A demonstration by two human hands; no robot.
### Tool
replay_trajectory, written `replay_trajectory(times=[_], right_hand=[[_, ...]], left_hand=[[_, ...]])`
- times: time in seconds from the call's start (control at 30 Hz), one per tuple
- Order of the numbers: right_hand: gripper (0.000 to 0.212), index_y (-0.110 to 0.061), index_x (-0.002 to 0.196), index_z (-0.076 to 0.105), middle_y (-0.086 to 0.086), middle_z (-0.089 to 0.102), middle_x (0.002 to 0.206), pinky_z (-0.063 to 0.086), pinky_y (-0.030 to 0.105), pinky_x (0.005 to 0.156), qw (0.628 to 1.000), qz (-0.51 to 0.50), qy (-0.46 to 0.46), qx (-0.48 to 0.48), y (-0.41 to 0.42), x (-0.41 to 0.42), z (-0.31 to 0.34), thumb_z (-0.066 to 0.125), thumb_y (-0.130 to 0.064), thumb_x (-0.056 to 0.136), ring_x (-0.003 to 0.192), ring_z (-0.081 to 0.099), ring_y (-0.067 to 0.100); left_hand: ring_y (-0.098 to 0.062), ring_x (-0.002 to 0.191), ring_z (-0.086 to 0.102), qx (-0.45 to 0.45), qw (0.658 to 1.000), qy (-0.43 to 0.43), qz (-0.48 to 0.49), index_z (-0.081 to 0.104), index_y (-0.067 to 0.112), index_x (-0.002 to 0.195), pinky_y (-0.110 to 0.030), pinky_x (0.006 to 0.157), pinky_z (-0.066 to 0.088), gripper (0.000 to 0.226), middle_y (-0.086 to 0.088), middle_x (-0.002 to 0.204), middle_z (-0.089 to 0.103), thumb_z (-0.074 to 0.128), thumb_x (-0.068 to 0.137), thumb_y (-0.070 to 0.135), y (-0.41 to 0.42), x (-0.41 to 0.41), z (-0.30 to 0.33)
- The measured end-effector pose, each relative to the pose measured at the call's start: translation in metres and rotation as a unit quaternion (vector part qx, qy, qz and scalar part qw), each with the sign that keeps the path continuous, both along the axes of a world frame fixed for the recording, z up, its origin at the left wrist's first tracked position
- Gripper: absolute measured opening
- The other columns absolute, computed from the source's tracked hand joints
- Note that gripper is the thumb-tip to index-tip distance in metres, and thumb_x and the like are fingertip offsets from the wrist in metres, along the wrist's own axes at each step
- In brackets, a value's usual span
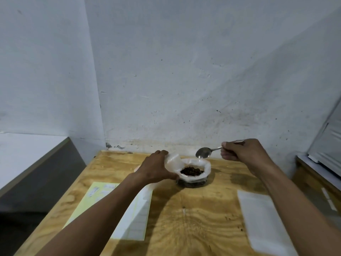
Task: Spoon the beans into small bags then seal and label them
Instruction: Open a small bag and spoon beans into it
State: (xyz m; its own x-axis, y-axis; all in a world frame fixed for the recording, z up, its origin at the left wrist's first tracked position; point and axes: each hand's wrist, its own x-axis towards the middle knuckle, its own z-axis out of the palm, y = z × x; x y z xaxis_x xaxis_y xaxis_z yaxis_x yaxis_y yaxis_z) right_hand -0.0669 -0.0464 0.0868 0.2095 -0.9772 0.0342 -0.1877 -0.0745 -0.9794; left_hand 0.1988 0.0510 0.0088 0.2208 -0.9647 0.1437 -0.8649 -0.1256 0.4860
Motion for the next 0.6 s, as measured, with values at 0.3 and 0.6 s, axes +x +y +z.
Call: replay_trajectory(times=[0.3,0.6], right_hand=[[0.042,-0.007,0.062,0.069,0.005,0.067,0.053,0.054,0.031,0.053,0.935,-0.046,0.286,-0.203,0.001,0.014,-0.044,0.068,-0.034,0.093,0.048,0.064,0.018],[0.037,-0.002,0.061,0.074,0.01,0.069,0.052,0.05,0.03,0.05,0.978,-0.087,0.187,-0.038,-0.009,0.029,-0.091,0.07,-0.024,0.09,0.047,0.064,0.027]], left_hand=[[-0.024,0.114,0.056,-0.006,1.0,0.019,0.001,0.044,0.014,0.144,-0.036,0.092,0.05,0.093,-0.005,0.134,0.056,0.087,0.069,0.047,-0.008,-0.008,-0.006],[-0.024,0.116,0.056,-0.024,1.0,-0.005,-0.008,0.045,0.018,0.144,-0.035,0.093,0.042,0.089,-0.003,0.135,0.057,0.084,0.072,0.053,-0.023,-0.023,-0.017]])
